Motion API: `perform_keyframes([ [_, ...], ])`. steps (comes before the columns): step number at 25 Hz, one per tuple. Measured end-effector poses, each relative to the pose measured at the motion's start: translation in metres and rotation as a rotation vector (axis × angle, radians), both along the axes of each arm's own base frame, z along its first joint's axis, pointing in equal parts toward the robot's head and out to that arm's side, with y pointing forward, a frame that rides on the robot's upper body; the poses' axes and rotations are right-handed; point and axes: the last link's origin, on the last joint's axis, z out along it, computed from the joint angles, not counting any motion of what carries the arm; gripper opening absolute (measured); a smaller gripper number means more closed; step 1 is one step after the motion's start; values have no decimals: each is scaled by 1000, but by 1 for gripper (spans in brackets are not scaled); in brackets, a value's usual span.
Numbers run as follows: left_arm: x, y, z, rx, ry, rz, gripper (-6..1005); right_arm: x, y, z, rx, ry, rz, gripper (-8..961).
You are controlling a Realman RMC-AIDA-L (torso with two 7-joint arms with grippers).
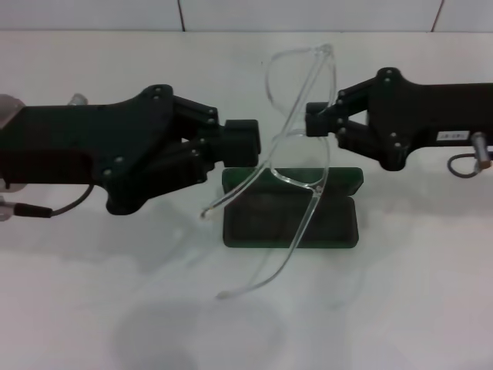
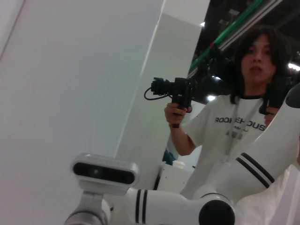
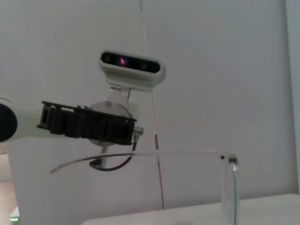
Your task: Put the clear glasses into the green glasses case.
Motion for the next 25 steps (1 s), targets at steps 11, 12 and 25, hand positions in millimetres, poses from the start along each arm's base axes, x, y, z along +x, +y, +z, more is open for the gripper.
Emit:
perform_keyframes([
  [11, 4, -2, -7, -18, -8, -8, 56, -15, 2, -27, -54, -57, 52, 65],
  [12, 4, -2, -8, -18, -8, -7, 56, -16, 2, -29, -61, -58, 57, 65],
  [25, 0, 10, -16, 76, -2, 62, 56, -28, -3, -43, -101, -67, 104, 63],
])
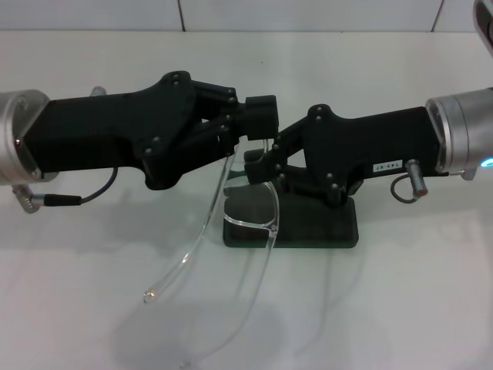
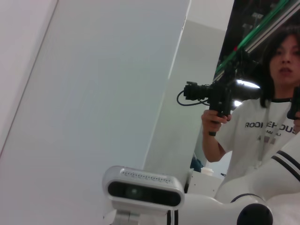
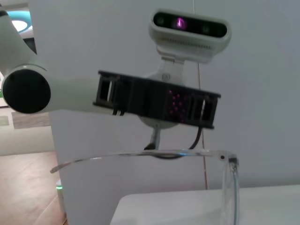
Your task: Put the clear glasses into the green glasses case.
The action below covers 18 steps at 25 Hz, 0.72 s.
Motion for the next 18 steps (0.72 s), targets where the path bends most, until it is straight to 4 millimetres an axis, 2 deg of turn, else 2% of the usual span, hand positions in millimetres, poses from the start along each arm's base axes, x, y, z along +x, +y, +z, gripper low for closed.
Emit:
perform_keyframes([
  [18, -6, 2, -5, 22, 49, 8, 56, 0, 1, 6, 27, 35, 4, 61],
])
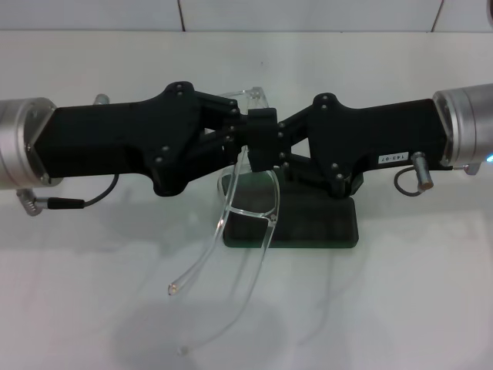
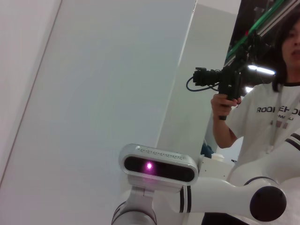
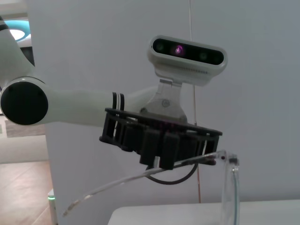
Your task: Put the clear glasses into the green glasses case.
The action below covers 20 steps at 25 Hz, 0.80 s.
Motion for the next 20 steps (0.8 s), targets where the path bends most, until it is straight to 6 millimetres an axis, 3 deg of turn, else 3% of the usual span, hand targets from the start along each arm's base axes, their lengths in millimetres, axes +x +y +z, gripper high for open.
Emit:
perform_keyframes([
  [20, -7, 1, -3, 104, -6, 5, 55, 0, -1, 4, 10, 33, 1, 58],
])
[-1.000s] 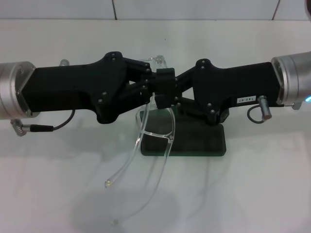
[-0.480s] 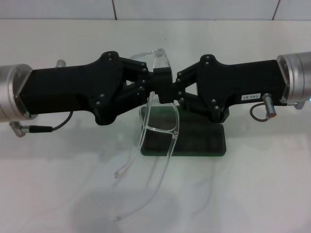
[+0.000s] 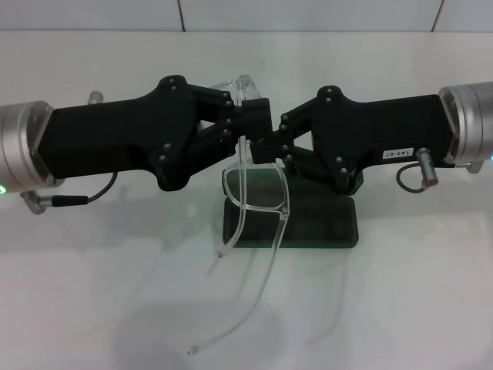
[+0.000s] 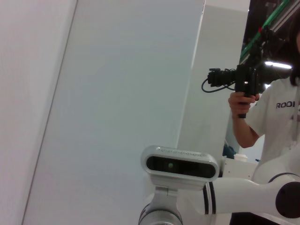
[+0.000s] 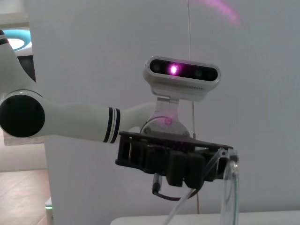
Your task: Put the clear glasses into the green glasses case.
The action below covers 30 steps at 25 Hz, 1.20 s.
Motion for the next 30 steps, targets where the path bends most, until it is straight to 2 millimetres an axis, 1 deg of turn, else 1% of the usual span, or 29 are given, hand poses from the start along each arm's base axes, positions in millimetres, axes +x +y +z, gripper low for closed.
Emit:
perform_keyframes([
  [15, -1, 0, 1, 5, -7, 2, 55, 6, 2, 3, 34, 24, -18, 58],
  [30, -4, 0, 3, 22, -12, 19, 55, 1, -1, 4, 27, 59, -1, 56],
])
